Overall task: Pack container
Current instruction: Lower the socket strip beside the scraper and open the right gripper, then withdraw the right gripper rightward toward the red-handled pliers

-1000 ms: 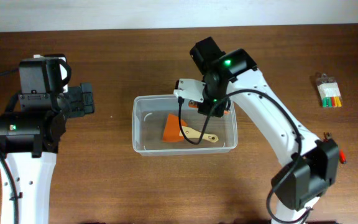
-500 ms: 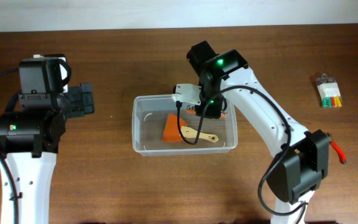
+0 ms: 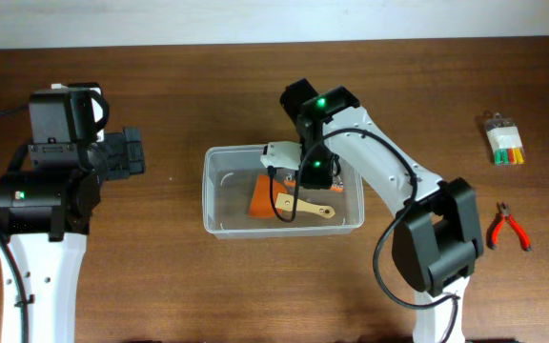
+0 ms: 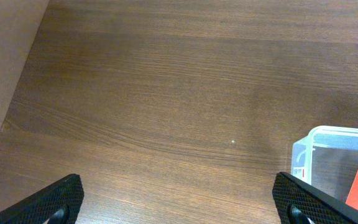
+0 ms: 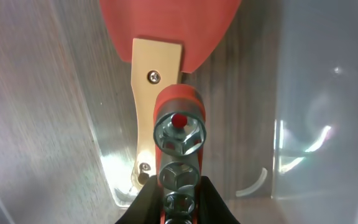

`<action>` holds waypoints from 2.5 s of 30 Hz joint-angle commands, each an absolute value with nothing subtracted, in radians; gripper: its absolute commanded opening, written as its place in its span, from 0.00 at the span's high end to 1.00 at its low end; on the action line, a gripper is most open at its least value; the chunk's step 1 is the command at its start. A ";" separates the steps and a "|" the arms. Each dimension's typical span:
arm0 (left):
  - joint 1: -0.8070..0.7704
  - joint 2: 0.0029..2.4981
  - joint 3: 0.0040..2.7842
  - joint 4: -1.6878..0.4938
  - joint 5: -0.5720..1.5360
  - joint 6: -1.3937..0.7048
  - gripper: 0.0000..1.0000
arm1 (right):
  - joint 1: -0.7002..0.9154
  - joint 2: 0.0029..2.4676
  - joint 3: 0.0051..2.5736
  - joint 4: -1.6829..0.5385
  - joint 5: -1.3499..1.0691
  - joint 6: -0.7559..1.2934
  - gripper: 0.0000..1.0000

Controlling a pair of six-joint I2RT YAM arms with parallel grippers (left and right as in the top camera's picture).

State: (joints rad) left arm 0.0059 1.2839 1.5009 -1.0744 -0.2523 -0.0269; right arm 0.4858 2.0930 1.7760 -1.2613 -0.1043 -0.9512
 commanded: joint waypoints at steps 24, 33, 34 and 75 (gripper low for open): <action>0.004 1.281 1.523 -1.076 -0.267 -0.037 0.01 | 0.397 2.169 1.765 -1.173 -0.245 -0.961 0.82; 0.004 1.281 1.523 -1.078 -0.267 -0.037 0.01 | 0.373 2.196 1.765 -1.174 -0.260 -0.961 0.80; 0.004 1.281 1.523 -1.078 -0.267 -0.037 0.01 | 0.373 2.198 1.765 -1.174 -0.262 -0.960 0.80; 0.004 1.281 1.523 -1.079 -0.267 -0.037 0.01 | 0.094 1.748 2.271 -1.699 0.012 -0.199 0.01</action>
